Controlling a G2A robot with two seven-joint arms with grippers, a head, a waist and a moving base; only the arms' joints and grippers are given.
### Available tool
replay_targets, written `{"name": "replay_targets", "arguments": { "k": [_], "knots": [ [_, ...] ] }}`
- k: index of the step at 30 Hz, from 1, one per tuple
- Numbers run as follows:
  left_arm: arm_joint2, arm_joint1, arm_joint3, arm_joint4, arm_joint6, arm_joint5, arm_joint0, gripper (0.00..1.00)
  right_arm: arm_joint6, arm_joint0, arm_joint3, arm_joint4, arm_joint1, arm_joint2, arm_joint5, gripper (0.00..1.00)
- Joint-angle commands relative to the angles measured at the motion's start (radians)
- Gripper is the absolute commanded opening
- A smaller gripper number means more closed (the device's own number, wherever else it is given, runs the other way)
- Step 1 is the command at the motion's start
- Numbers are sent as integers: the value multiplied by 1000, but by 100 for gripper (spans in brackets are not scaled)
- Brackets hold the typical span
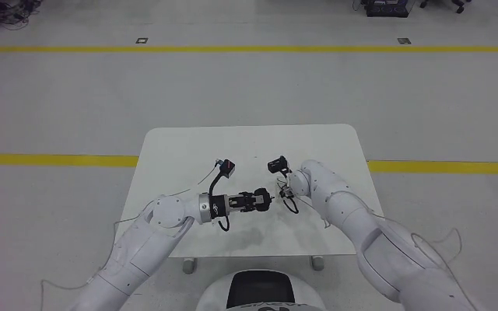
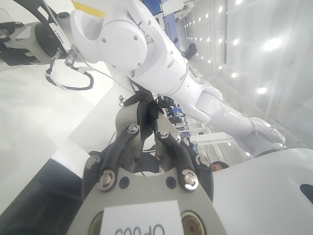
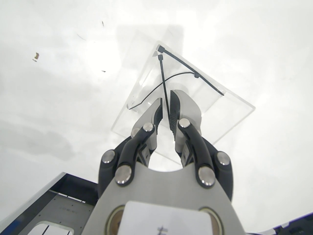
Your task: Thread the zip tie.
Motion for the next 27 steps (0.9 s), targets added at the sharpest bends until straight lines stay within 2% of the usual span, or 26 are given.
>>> {"name": "replay_targets", "arguments": {
  "k": [1,4,15,22,27],
  "knots": [
    [0,0,0,0,0,0,0,0,-2,2,8,-2,-5,-1,0,10],
    [0,0,0,0,0,0,0,0,-7,6,21,-6,-12,-2,1,0],
    [0,0,0,0,0,0,0,0,-30,11,37,-29,-23,3,12,0],
    [0,0,0,0,0,0,0,0,-39,1,-3,-36,-2,34,-23,0],
    [0,0,0,0,0,0,0,0,-37,-20,-63,-46,31,73,-46,0]
  ]
}}
